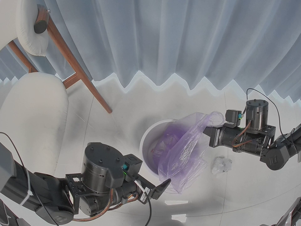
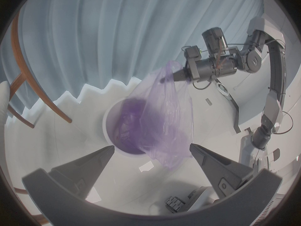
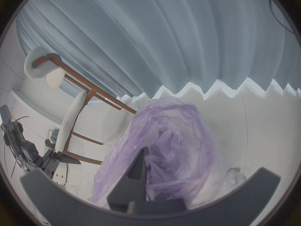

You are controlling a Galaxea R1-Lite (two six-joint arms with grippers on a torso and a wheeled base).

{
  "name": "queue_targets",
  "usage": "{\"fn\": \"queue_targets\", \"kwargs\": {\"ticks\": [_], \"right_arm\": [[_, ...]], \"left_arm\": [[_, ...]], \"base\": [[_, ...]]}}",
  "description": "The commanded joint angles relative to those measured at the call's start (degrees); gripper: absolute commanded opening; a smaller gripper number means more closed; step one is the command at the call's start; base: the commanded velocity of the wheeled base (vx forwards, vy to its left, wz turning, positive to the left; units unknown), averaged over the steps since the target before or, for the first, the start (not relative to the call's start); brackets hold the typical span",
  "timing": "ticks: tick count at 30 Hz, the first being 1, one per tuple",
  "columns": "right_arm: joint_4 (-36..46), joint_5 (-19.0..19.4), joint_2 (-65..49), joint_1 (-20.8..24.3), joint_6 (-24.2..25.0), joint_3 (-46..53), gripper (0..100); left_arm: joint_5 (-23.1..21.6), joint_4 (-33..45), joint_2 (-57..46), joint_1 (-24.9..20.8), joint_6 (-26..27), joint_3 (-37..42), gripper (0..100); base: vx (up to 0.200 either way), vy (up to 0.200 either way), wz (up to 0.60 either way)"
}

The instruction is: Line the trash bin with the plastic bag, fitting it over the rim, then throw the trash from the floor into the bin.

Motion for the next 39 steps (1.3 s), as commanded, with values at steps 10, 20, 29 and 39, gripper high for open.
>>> {"fn": "queue_targets", "kwargs": {"ticks": [10,20,29,39], "right_arm": [[-0.1,0.0,0.3,-0.2,0.2,-1.9,0],[-0.2,0.0,0.4,-0.5,0.4,-1.8,0],[-0.2,0.0,0.1,-0.8,0.4,-1.7,0],[-0.3,0.0,0.6,-1.6,0.4,-2.4,0]], "left_arm": [[-0.2,-0.3,9.3,3.4,6.6,-1.4,100],[0.0,-0.5,12.5,0.2,6.4,-4.3,100],[0.0,-0.5,14.0,-0.5,6.3,-6.4,100],[0.2,-0.6,13.6,-4.8,5.8,-3.2,100]], "base": [[0.000,0.000,0.00],[0.000,0.000,0.00],[0.000,0.000,0.00],[0.000,0.000,0.00]]}}
